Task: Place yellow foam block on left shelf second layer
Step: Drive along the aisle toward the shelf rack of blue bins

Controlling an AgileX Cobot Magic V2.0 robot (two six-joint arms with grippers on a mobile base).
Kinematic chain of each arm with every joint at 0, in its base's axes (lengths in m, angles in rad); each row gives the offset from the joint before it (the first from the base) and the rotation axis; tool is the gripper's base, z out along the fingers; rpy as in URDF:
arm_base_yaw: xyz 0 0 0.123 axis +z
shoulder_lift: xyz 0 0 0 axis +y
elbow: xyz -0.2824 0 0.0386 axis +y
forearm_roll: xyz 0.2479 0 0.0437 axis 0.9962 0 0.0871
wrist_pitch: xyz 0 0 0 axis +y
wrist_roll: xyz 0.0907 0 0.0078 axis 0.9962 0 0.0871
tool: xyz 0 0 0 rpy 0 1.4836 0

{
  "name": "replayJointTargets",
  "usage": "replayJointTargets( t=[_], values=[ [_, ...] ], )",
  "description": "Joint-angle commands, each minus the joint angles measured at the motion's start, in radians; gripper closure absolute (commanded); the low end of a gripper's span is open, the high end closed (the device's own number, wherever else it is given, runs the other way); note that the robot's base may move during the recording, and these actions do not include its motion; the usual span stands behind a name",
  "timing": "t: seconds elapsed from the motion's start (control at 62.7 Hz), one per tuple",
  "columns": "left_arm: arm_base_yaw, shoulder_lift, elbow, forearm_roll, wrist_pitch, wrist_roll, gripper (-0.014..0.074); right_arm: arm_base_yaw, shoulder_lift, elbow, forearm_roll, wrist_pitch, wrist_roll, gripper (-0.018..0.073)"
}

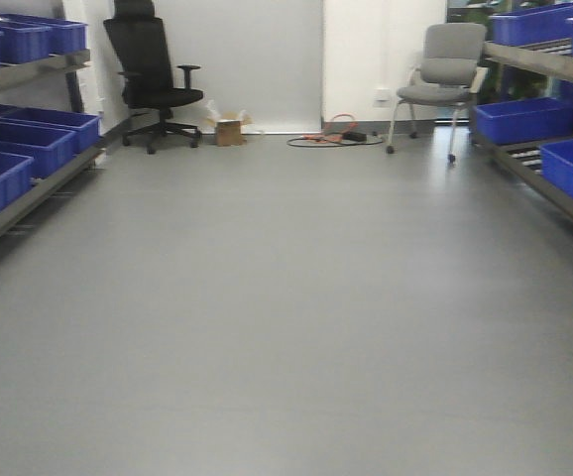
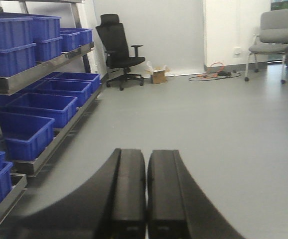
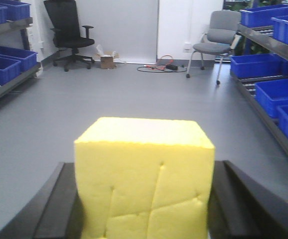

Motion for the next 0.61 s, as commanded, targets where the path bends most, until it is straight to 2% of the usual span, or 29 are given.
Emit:
replayJointTargets(
  t=[0.0,0.59],
  values=[
    [0.001,-0.019,0.023,-0.006,-0.082,-0.005,0.0460,-0.006,0.010,-0.030,-0.015,-0.098,-0.007,0.0103],
    [0.001,-0.019,0.023,-0.006,-0.082,-0.005,0.0460,-0.006,0.010,-0.030,-0.015,-0.098,-0.007,0.0103]
  ],
)
